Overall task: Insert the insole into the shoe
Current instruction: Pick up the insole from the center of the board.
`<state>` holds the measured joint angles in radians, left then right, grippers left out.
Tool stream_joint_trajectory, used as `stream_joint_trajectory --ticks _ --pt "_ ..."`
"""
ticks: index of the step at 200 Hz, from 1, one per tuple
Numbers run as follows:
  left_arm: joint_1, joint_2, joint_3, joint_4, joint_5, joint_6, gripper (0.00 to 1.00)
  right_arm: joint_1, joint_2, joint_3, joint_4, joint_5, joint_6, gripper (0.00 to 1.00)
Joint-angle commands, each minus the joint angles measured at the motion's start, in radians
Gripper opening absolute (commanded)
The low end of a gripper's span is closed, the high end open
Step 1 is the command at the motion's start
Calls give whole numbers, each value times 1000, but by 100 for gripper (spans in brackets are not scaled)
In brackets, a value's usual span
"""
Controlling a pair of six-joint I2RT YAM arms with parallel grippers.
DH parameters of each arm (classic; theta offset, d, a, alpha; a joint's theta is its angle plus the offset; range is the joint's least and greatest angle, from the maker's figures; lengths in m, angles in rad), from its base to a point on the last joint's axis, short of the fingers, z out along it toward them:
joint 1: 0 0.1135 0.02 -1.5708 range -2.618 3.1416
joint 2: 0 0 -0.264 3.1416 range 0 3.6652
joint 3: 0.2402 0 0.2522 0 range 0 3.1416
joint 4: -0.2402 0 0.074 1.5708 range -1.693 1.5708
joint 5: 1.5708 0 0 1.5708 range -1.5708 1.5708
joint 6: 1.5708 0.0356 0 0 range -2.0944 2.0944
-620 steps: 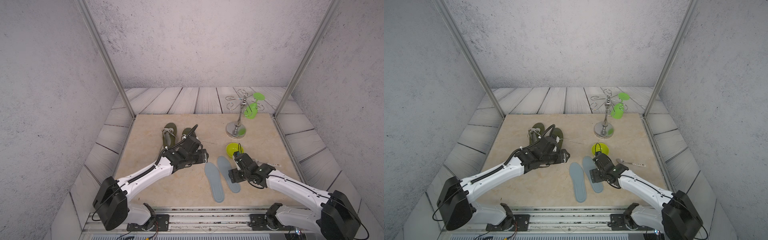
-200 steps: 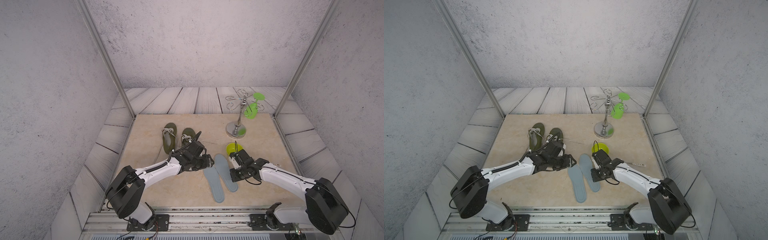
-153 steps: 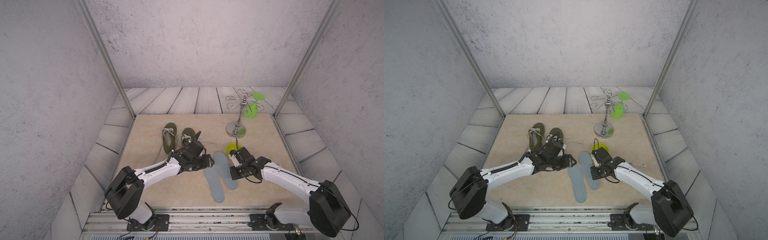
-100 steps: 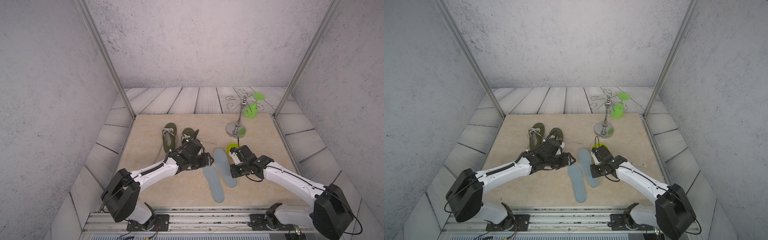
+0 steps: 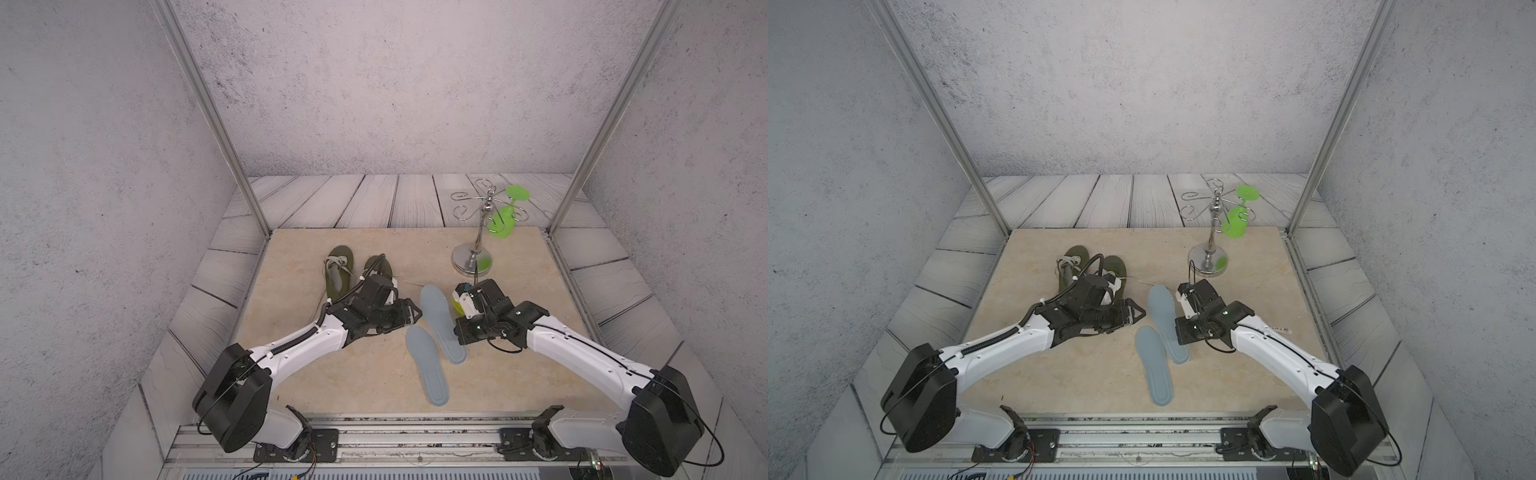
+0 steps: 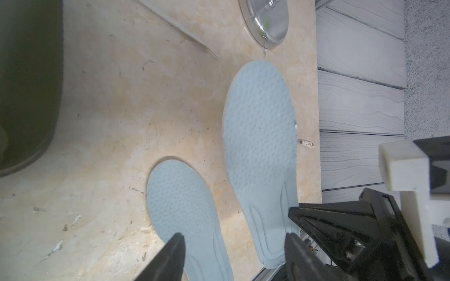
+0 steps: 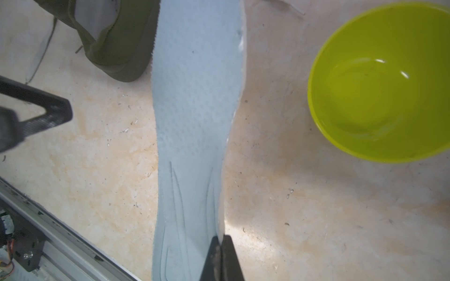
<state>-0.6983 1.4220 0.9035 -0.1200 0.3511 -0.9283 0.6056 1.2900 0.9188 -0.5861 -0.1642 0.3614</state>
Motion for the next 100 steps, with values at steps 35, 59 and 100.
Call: stream_joint_trajectory --ticks 35,59,100 --pt "60 -70 -36 47 43 -17 67 2 64 74 8 -35 -14 0" --pt "78 -81 -59 79 59 -15 67 2 95 99 1 -32 -24 0" --pt "109 -67 -95 150 111 -27 66 2 120 128 5 -48 -31 0"
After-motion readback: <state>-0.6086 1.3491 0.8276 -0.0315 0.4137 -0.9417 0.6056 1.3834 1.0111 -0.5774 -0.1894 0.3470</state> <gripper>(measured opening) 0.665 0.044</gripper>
